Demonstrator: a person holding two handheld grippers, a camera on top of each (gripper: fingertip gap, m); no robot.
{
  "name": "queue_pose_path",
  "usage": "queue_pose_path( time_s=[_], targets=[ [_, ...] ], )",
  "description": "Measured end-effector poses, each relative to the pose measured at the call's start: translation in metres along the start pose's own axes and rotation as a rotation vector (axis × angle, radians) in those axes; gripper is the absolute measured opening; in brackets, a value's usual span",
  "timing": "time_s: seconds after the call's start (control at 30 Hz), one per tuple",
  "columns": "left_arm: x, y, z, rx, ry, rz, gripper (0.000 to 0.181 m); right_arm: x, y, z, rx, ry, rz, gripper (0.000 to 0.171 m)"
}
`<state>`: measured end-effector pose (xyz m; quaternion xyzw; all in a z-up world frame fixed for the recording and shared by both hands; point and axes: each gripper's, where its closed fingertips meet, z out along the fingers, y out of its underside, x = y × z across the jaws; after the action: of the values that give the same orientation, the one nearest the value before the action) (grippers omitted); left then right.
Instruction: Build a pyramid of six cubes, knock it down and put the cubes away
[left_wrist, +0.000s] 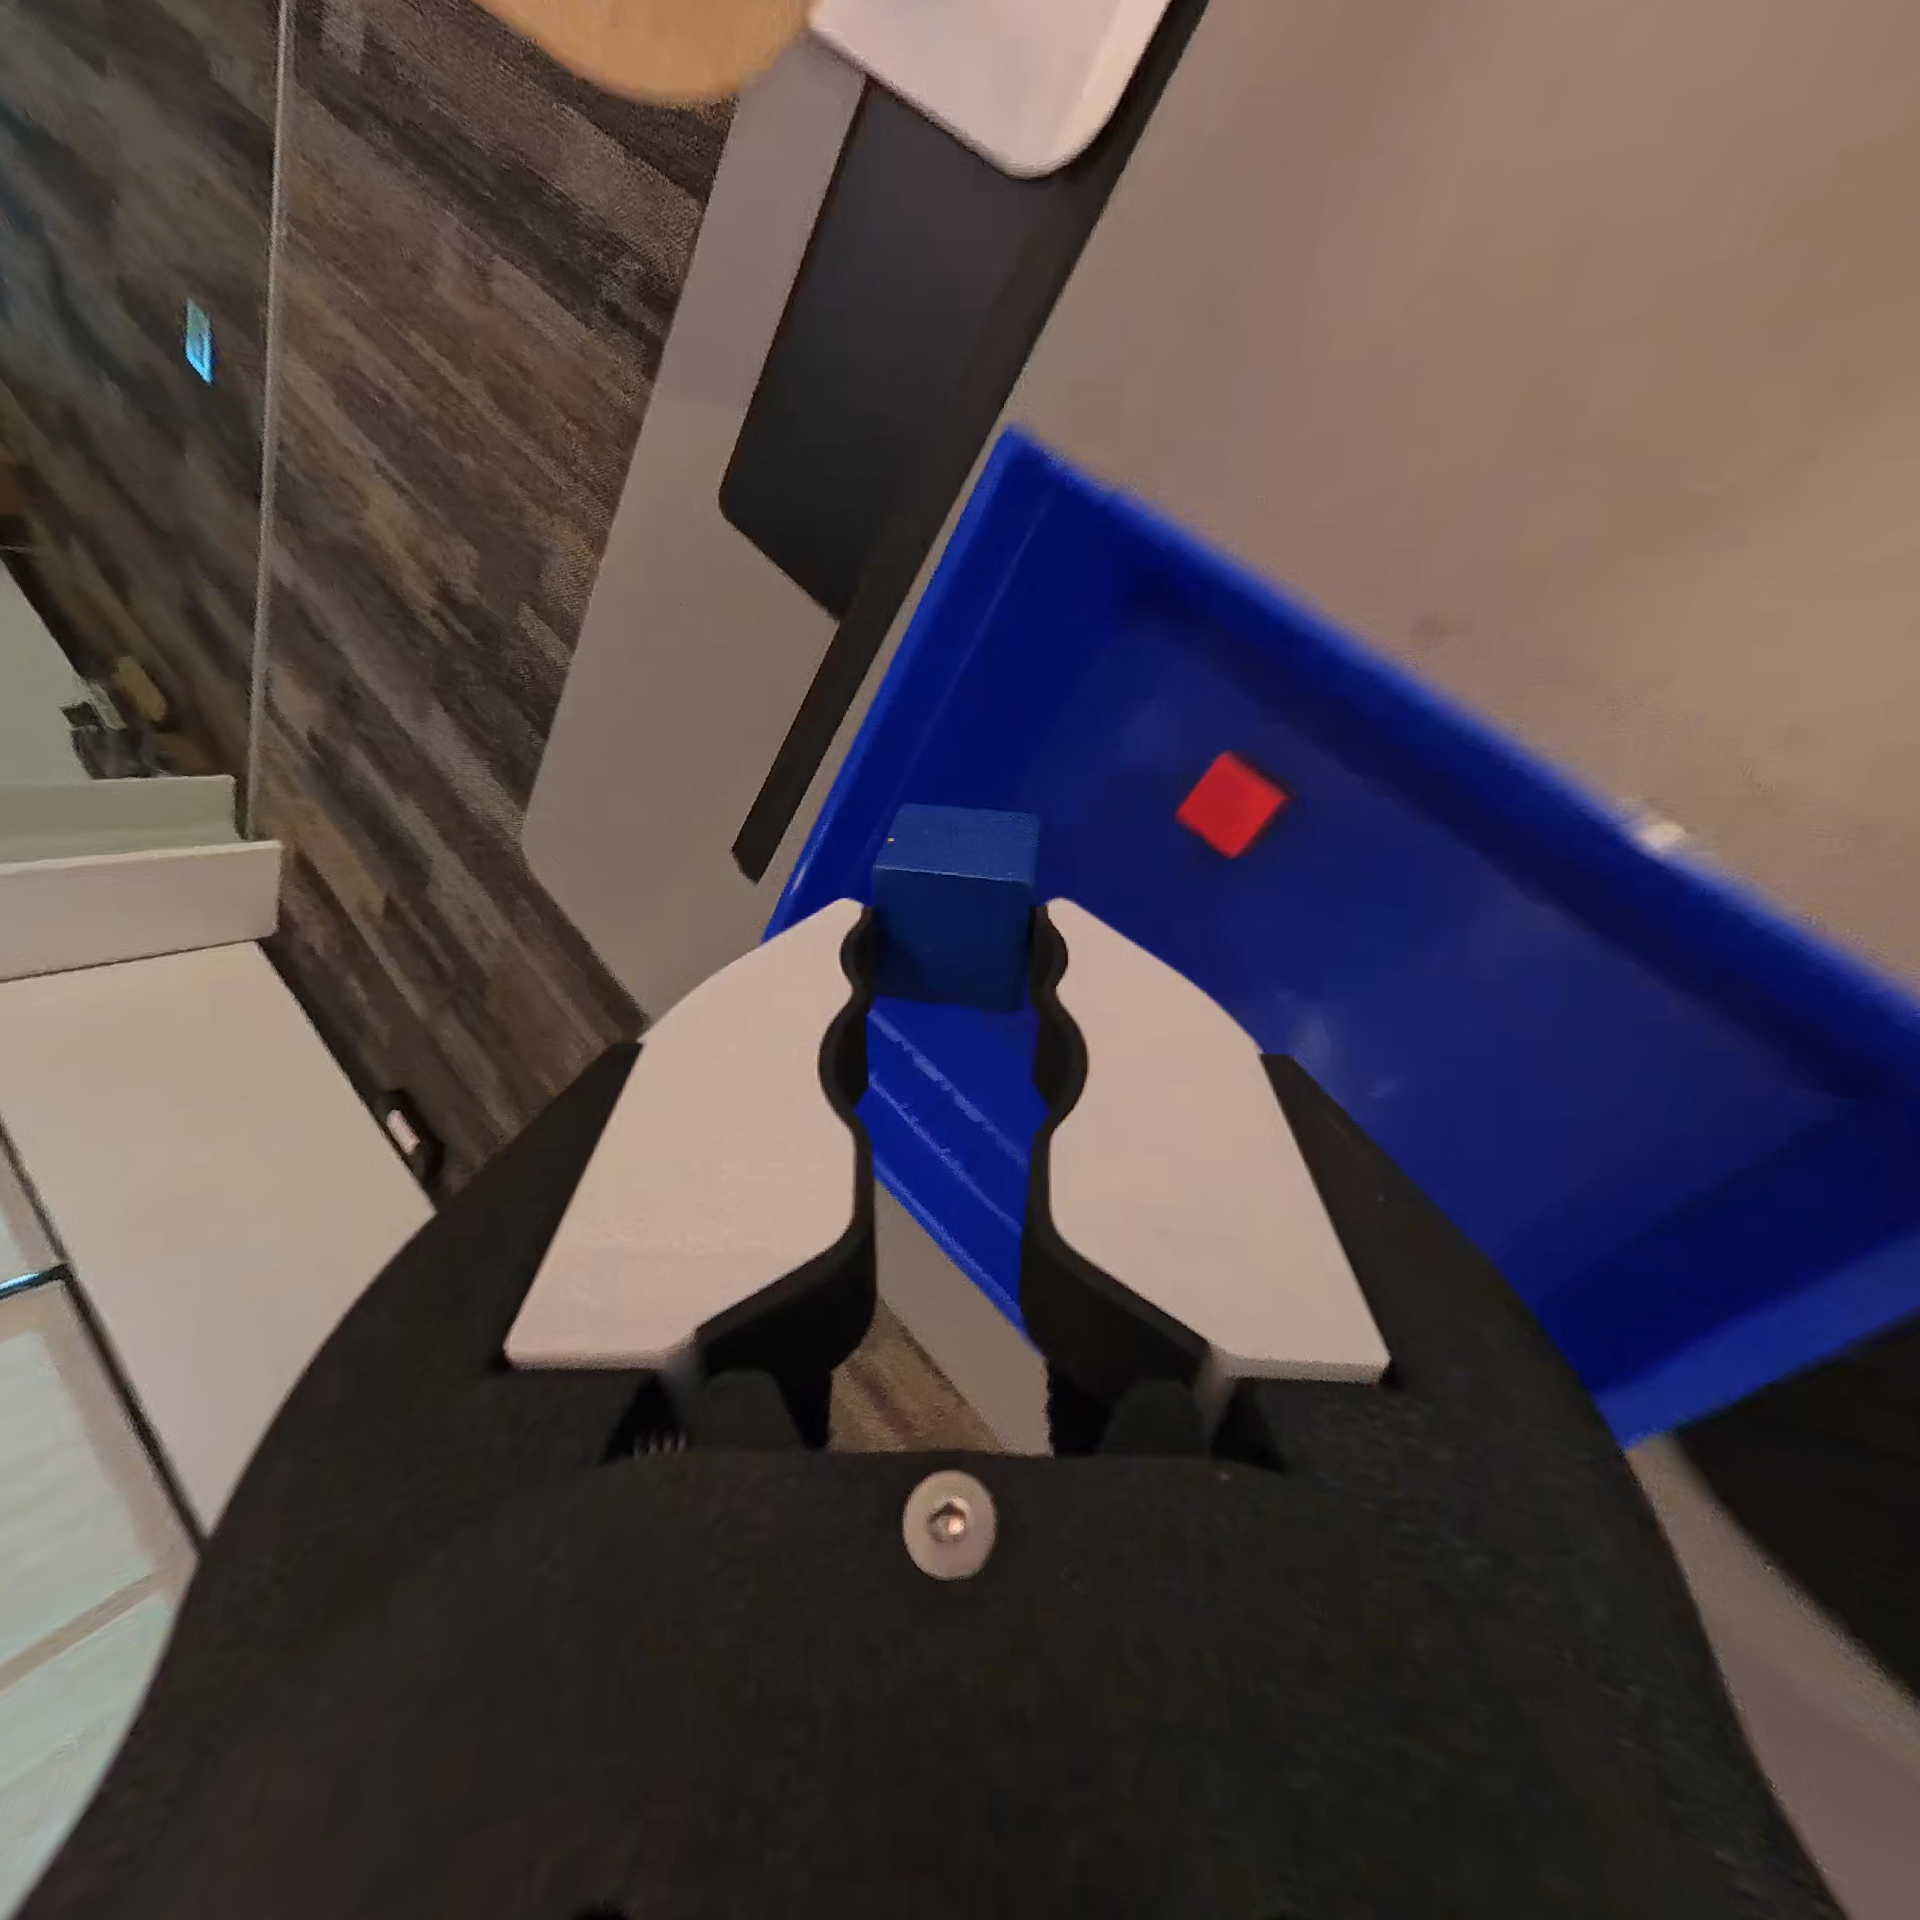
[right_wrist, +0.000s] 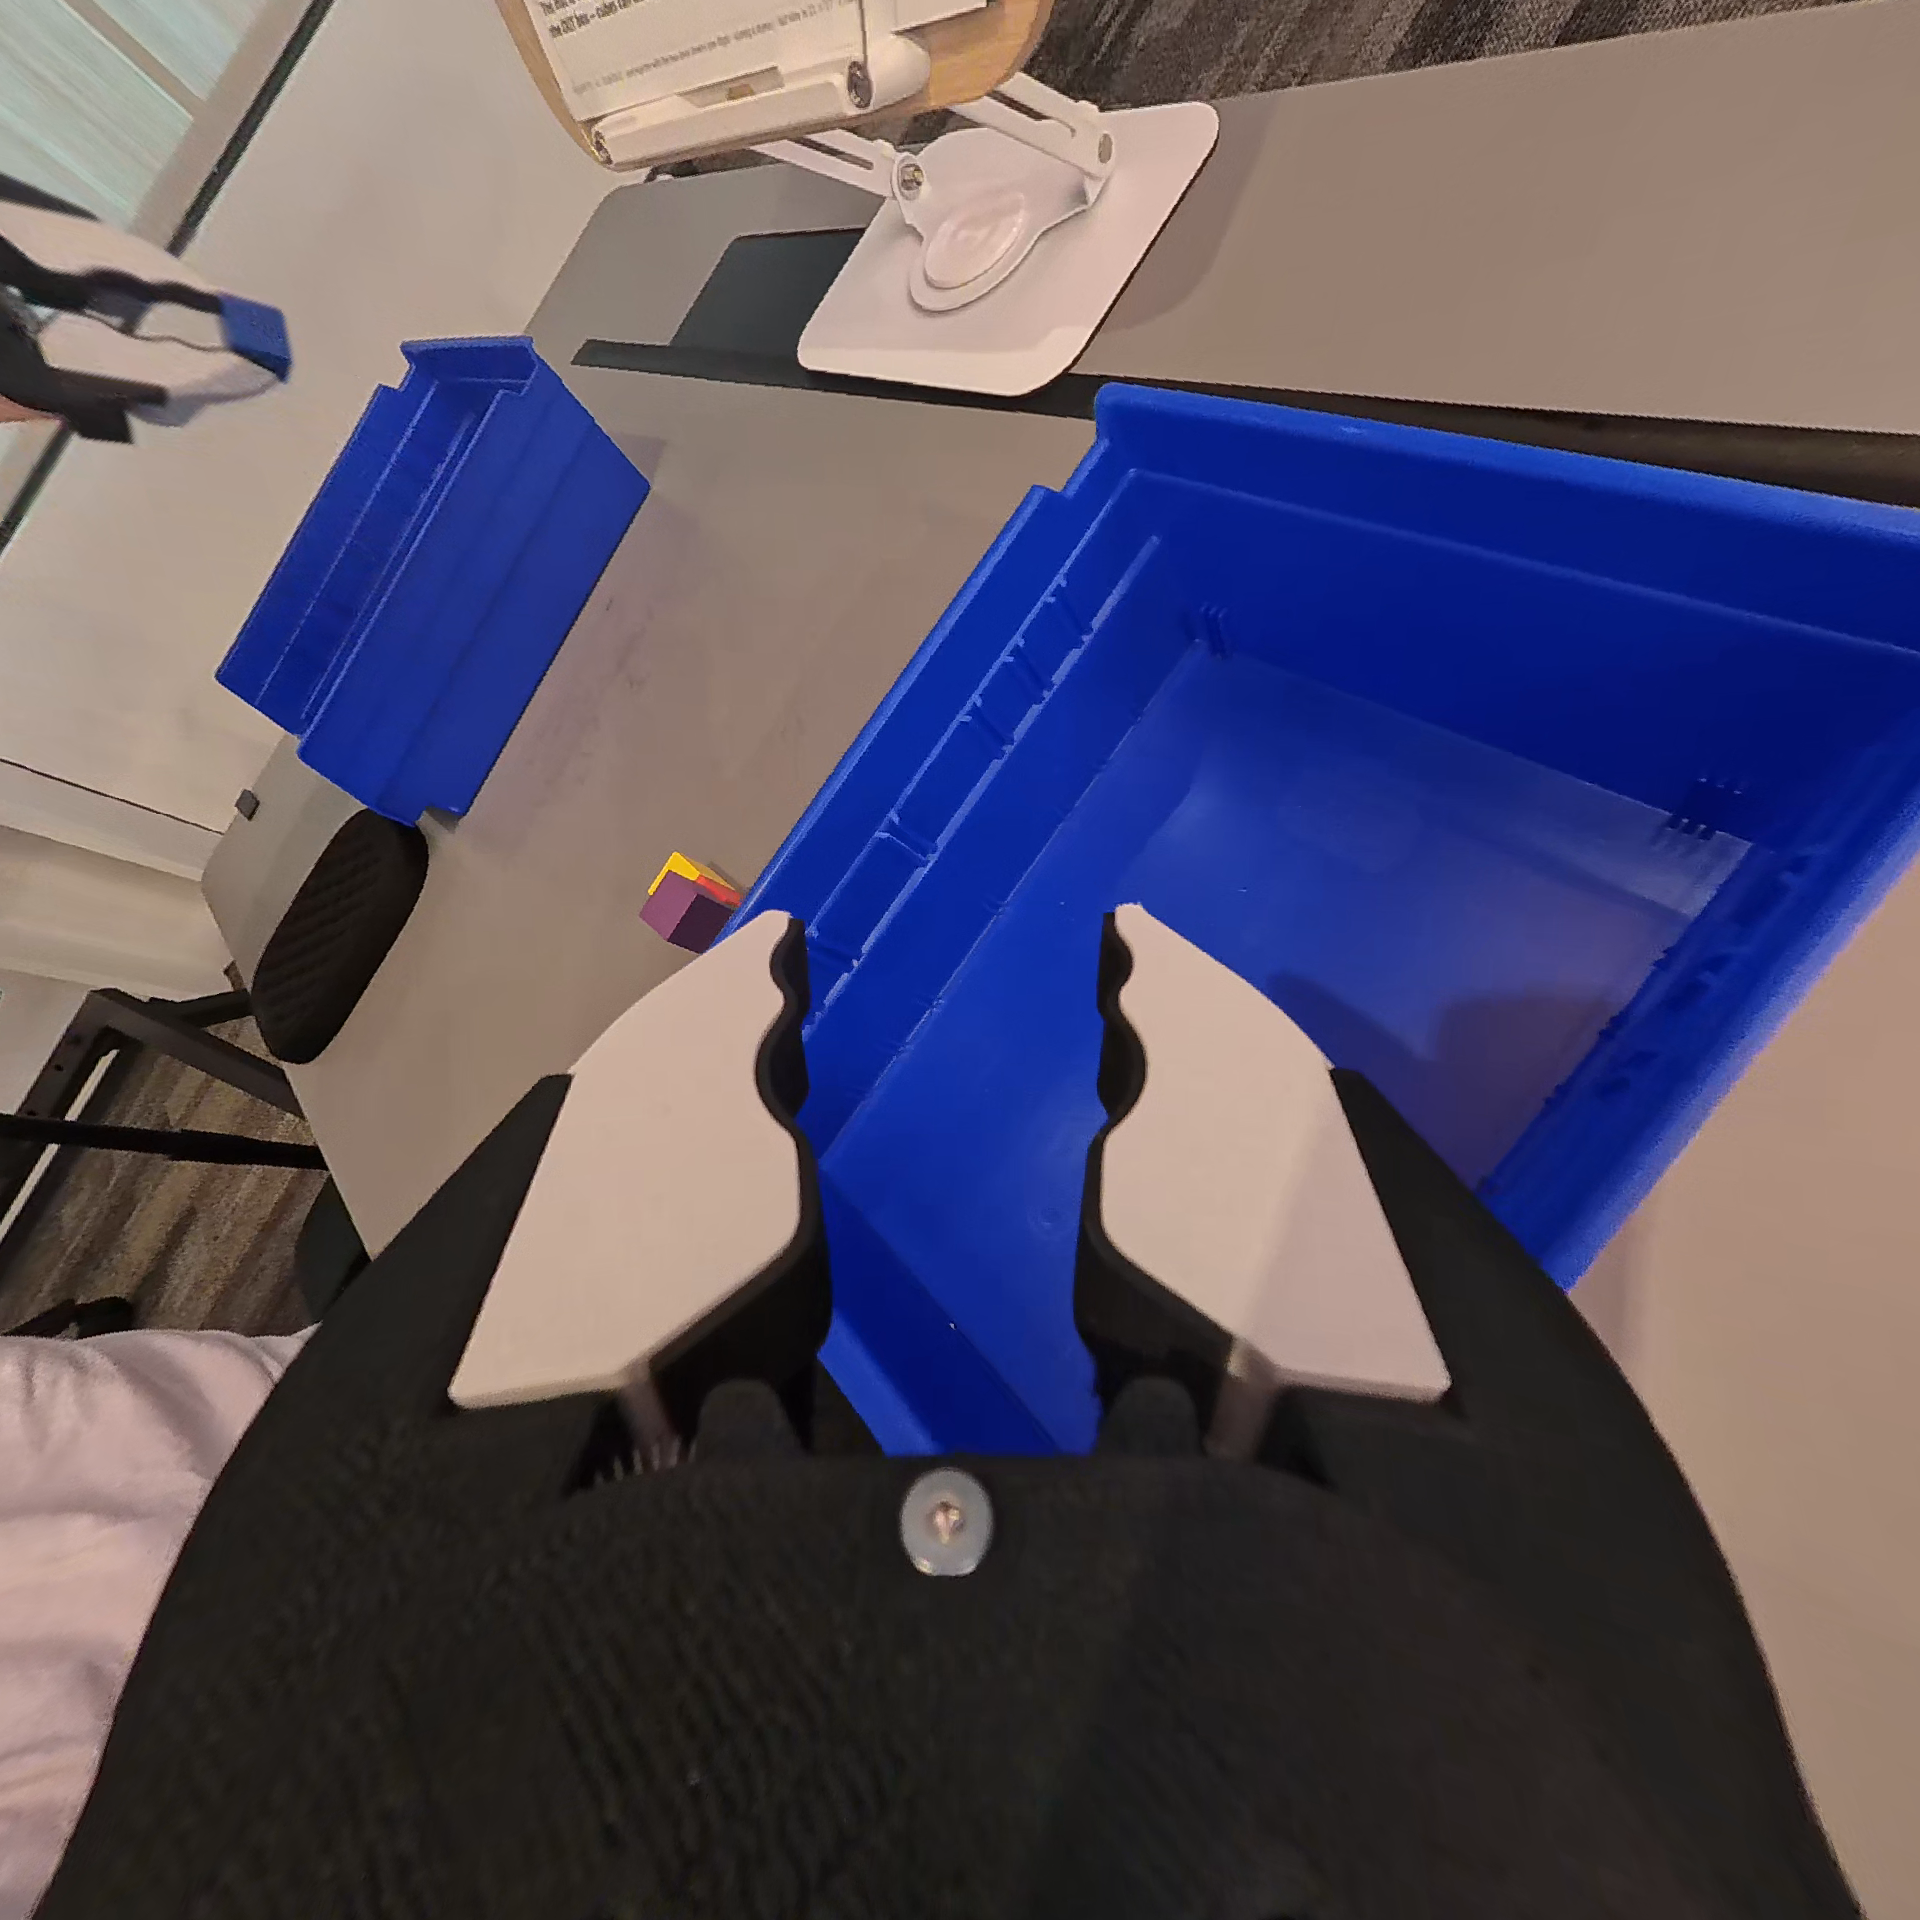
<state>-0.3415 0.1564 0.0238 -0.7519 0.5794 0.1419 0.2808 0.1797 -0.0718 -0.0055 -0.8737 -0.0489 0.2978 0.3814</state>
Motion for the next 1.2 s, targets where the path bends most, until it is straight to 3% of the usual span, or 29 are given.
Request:
queue_pose_path(
  time_s=[0.13, 0.23, 0.37, 0.5, 0.8, 1.2],
  targets=[
    [0.054, -0.053, -0.029, 0.077, 0.086, 0.035, 0.028, -0.004, 0.0, 0.0, -0.006, -0.002, -0.013, 0.055],
    [0.126, -0.093, -0.037, 0.128, 0.226, 0.102, 0.028, -0.005, 0.0, 0.0, -0.008, -0.006, -0.02, 0.055],
    [0.216, -0.126, -0.026, 0.116, 0.344, 0.281, 0.028, -0.006, 0.001, 0.001, -0.01, -0.013, -0.021, 0.055],
    [0.273, -0.147, -0.007, 0.057, 0.394, 0.401, 0.028, -0.009, 0.003, 0.003, -0.022, -0.022, -0.027, 0.055],
    [0.317, -0.176, 0.017, -0.048, 0.42, 0.488, 0.028, -0.015, 0.003, 0.003, -0.015, -0.054, -0.036, 0.055],
    [0.329, -0.183, 0.023, -0.053, 0.438, 0.517, 0.028, -0.013, 0.0, -0.001, 0.002, -0.069, -0.035, 0.055]
  ],
)
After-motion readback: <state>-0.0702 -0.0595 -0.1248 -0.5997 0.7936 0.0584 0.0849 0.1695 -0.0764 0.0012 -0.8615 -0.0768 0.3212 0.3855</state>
